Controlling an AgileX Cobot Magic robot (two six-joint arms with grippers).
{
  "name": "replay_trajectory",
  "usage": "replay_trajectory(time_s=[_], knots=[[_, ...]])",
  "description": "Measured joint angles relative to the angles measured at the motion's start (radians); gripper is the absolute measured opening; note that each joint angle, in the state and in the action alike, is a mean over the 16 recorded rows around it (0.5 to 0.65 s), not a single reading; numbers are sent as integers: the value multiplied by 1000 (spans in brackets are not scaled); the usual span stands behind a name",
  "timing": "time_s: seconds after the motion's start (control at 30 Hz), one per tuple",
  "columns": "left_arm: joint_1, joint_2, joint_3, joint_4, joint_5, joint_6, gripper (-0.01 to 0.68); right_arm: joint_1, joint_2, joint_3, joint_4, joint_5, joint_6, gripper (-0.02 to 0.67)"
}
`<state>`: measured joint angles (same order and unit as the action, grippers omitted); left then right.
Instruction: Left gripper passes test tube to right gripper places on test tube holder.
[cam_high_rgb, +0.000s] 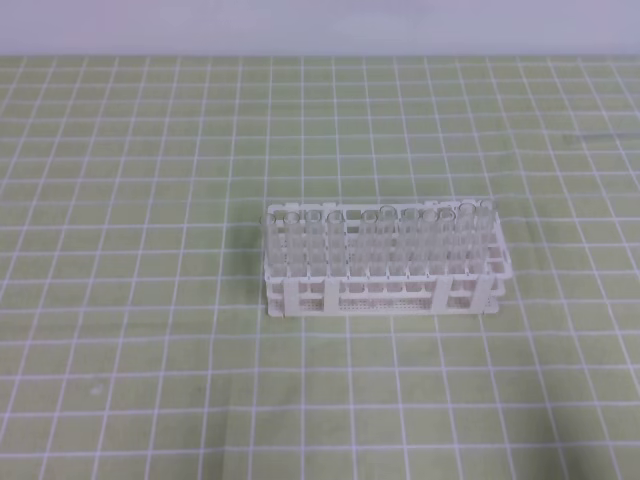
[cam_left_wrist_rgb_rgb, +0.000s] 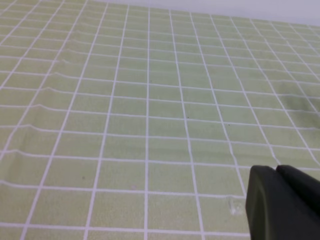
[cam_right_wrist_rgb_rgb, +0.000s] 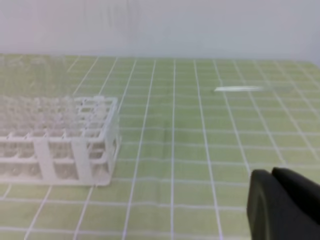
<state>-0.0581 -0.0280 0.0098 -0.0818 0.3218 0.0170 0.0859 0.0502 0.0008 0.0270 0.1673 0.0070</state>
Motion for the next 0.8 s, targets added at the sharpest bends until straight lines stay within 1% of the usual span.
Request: replay_trajectory(time_s=[0.23,0.4,0.8], knots=[[0,0,0,0,0,-1,-3,0,-32,0,81,77,-58,-16],[0,-2,1,0,-1,-2,-2,0,-54,0,88,108,-63,-16],[0,2,-1,0,2,-2,-3,0,-58,0,89,111,-65,-16]])
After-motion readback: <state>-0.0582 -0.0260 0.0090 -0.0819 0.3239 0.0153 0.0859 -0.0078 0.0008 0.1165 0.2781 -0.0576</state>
